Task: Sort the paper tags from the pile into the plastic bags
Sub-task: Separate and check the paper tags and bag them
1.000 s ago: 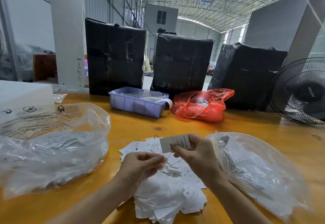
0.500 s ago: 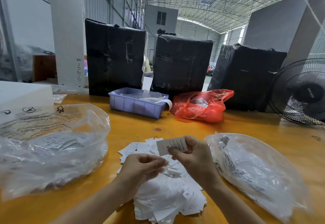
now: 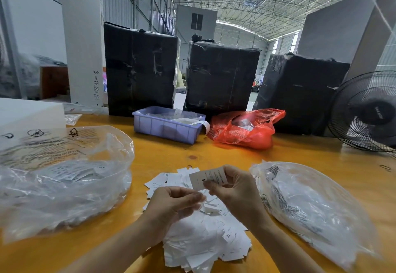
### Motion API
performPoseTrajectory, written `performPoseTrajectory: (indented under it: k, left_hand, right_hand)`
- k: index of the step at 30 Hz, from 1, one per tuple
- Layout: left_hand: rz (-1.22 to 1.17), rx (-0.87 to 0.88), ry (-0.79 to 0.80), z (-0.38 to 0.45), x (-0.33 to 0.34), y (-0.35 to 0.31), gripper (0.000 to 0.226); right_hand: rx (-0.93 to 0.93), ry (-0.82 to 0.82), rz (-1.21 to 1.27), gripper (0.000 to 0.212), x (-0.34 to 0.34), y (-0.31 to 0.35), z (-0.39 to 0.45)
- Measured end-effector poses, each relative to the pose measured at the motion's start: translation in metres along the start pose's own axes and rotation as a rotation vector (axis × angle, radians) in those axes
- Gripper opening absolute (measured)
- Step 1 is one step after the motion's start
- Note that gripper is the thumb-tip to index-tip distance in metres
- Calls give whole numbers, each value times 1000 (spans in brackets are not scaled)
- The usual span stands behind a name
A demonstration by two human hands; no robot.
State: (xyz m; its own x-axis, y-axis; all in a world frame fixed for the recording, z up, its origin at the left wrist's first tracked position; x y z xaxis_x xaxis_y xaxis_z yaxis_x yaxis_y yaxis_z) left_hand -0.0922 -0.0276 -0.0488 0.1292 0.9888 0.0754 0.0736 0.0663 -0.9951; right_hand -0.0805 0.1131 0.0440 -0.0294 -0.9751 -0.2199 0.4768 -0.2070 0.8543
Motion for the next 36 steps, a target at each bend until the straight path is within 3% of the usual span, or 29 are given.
performPoseTrajectory:
  k: [13,21,36]
  left_hand:
    - [-135,-10,-108,3,-12,0,15]
    - [-81,-11,-39,1,-4,0,25]
    - [-118,-18,3,0,3,0,25]
  right_hand:
    - [80,132,-49,8,7,-13,3]
    - [33,-6,-33,7,-11,-7,8]
    - [-4,1,-49,12,-7,-2,5]
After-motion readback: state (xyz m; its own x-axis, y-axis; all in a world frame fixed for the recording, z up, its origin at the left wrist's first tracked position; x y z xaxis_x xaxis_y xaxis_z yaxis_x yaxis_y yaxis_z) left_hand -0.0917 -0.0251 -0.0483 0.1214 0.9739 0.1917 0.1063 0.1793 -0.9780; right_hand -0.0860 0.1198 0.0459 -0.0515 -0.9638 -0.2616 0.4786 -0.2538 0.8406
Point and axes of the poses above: each hand's wrist, its own z-axis towards the middle knuckle, its own x-axis out of the palm, y = z × x, the point moved 10 cm from there along z, towards the middle knuckle, and after that the axes turned 13 degrees about z, right-handed, at the moved point
